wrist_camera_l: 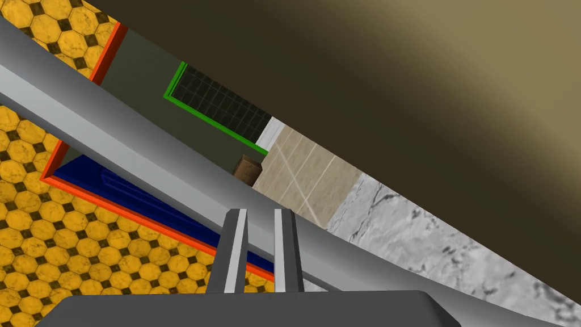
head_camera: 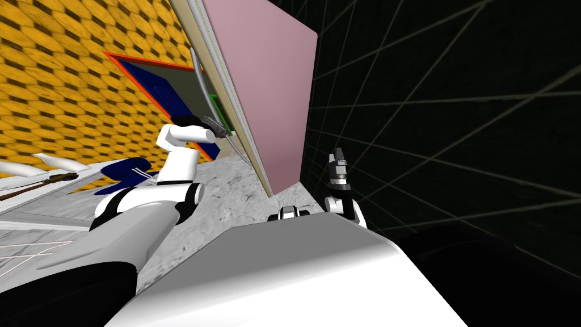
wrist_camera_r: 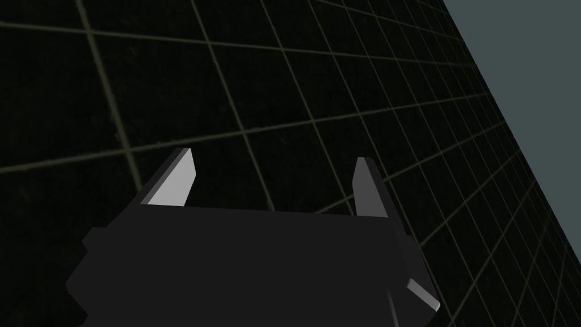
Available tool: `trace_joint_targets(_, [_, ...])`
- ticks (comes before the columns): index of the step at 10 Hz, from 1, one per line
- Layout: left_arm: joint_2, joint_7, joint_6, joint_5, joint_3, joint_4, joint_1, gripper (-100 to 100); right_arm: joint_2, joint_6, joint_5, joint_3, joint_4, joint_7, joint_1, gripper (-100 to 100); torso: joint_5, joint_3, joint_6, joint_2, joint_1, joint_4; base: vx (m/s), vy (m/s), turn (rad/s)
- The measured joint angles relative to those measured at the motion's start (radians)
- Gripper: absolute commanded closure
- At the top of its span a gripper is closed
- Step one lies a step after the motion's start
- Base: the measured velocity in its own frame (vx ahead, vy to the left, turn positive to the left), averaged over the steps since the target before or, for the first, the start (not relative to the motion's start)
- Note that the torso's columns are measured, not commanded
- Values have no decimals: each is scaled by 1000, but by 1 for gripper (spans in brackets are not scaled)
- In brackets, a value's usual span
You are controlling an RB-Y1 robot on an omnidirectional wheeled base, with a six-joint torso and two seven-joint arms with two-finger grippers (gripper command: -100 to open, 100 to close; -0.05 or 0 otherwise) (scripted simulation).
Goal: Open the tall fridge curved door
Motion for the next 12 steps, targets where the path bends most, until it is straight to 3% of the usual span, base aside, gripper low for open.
trace_joint_targets(4, [28, -6, 30, 22, 0, 106, -75, -100, 0, 0, 0, 0, 0, 0, 0, 0, -3, -1, 3, -2, -5, 1, 29, -75, 56])
trace_joint_targets(6, [34, 19, 71, 8, 13, 45, -51, -100, 0, 0, 0, 0, 0, 0, 0, 0, -3, 1, 4, 2, -3, 2, -1, 1, -18])
trace_joint_targets(9, [23, 20, 69, -2, 4, 67, -72, -100, 0, 0, 0, 0, 0, 0, 0, 0, -4, -1, 3, 0, -5, 2, 0, -16, 17])
trace_joint_targets(12, [39, 33, 103, -2, 12, 74, -87, -100, 0, 0, 0, 0, 0, 0, 0, 0, -6, 1, 4, 2, -8, 3, 19, -38, 26])
